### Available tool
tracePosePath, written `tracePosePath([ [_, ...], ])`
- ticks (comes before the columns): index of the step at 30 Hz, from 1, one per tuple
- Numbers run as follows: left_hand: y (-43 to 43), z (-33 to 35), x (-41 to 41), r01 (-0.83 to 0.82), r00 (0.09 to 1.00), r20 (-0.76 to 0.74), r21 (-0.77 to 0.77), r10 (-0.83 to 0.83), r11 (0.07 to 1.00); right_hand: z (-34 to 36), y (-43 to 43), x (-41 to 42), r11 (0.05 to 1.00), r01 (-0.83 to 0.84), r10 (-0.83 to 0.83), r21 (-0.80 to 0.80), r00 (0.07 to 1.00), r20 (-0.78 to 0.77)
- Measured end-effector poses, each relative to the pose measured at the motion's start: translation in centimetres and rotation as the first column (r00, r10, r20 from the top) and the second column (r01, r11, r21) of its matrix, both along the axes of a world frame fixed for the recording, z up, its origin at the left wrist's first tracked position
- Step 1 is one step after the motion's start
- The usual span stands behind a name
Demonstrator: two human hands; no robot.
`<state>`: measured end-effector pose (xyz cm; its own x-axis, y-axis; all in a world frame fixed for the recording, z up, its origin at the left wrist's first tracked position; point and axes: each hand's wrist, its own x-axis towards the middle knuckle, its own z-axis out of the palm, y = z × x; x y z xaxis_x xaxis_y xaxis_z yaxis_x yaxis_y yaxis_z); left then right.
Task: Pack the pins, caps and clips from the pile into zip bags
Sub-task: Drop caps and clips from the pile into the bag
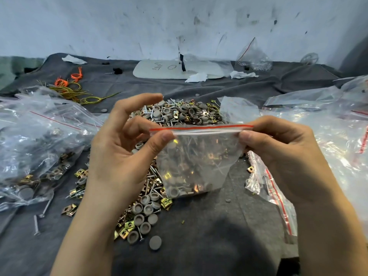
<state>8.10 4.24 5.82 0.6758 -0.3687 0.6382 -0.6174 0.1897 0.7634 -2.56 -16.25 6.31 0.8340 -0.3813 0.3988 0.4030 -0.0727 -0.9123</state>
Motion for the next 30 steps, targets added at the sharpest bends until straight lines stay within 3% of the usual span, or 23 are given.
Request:
tracePosePath([
  [24,-1.1,0.2,-0.9,0.078,0.996,-0.045,0.007,-0.077,0.997,-0.3,0.1,0.2,0.994,-0.108,0.108,-0.001,0.994,0.026],
  [30,-1.5,0.2,-1.6,0.118,0.99,-0.082,-0.015,-0.118,0.993,-0.4,0.5,0.6,0.998,-0.061,0.06,0.022,0.996,0.06],
])
